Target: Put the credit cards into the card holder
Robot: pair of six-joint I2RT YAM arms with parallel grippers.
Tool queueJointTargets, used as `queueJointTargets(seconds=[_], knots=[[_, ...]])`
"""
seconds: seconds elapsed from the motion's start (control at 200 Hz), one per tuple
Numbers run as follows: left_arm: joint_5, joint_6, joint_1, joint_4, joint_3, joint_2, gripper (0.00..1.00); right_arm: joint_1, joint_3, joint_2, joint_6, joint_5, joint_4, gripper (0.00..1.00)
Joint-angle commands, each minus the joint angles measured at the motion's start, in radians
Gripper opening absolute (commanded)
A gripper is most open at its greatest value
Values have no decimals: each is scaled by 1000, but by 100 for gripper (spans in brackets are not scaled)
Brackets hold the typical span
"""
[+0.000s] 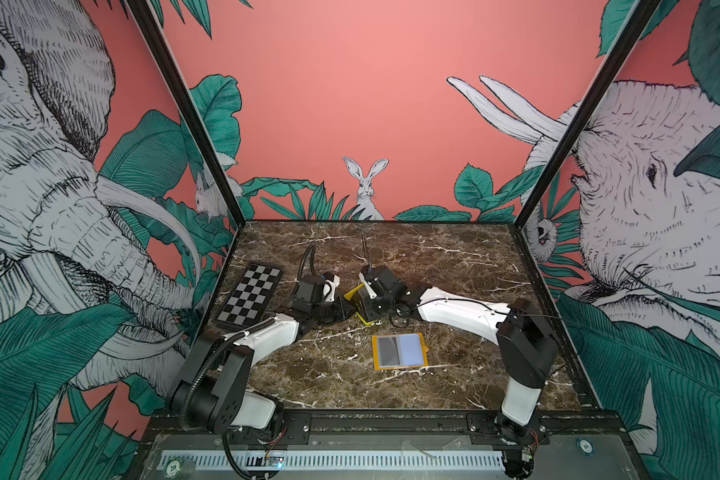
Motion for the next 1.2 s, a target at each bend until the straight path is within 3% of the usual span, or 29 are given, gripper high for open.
queueJointTargets(seconds=[0.0, 0.28, 0.55, 0.735, 0.96, 1.19], knots=[[123, -65, 4, 162, -34, -38, 22, -44, -53, -116, 45, -55, -2, 4], [239, -278, 2, 461, -115, -53, 25, -255, -253, -392, 281, -352, 47, 2], [237, -464, -71, 715, -126, 20, 35, -382, -355, -578, 436, -507, 3, 1], [206, -531, -155, 812, -84, 91, 36, -429, -447, -668, 594, -572, 88, 0], [200, -731, -176, 1094, -66, 200, 37, -457, -485, -735, 520, -633, 115, 0], [224, -805, -180, 1198, -70, 228, 36, -479, -556, -804, 511, -673, 229, 0]])
